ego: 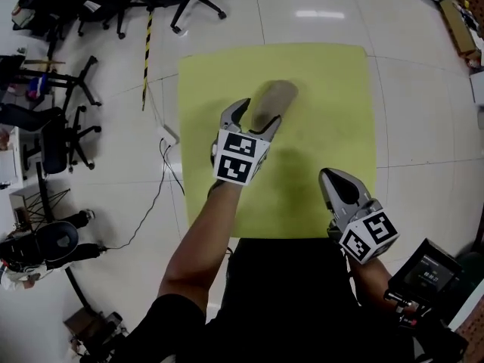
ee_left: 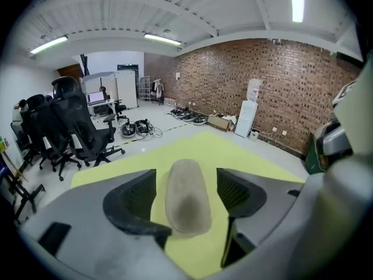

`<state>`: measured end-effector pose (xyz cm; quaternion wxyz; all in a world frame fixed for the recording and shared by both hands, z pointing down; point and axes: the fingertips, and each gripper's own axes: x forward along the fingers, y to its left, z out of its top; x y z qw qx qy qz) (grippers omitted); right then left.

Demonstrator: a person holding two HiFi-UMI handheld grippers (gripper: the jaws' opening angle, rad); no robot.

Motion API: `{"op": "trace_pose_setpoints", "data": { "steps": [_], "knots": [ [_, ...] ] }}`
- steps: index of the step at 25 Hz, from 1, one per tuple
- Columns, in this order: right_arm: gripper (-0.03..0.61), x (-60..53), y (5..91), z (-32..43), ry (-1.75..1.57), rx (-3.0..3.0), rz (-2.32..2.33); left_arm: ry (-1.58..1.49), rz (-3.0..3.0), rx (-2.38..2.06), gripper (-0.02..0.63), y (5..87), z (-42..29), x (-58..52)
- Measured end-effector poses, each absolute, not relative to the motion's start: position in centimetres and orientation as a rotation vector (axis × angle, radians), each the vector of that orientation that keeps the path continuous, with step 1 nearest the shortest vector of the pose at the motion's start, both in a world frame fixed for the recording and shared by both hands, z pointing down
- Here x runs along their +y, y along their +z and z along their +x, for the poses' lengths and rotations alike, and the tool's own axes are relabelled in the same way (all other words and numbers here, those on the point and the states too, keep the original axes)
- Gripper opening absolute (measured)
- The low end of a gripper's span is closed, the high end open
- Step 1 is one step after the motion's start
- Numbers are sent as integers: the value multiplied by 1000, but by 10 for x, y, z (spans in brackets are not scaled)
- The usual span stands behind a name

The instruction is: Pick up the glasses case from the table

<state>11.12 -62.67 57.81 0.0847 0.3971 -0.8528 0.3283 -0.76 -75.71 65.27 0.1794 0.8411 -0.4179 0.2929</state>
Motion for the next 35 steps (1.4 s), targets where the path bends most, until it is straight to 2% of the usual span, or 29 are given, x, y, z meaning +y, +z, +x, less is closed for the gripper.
{"op": "trace_pose_setpoints", "data": {
  "steps": [10, 18, 20, 25, 35],
  "knots": [
    [2, -624, 593, 111, 1059, -2470, 1212, 963, 2218, -1090, 452, 720, 17, -774],
    [2, -618, 605, 105, 1068, -2458, 1222, 1036, 2178, -1039, 454, 759, 15, -770],
    [2, -617, 603, 109, 1068, -2450, 1230, 1011, 2174, -1040, 436, 757, 16, -773],
    [2, -615, 597, 118, 1060, -2442, 1255, 869, 2118, -1019, 410, 750, 17, -774],
    [2, -593, 589, 112, 1000, -2522, 1194, 495, 2034, -969, 400, 710, 13, -734]
  ]
}}
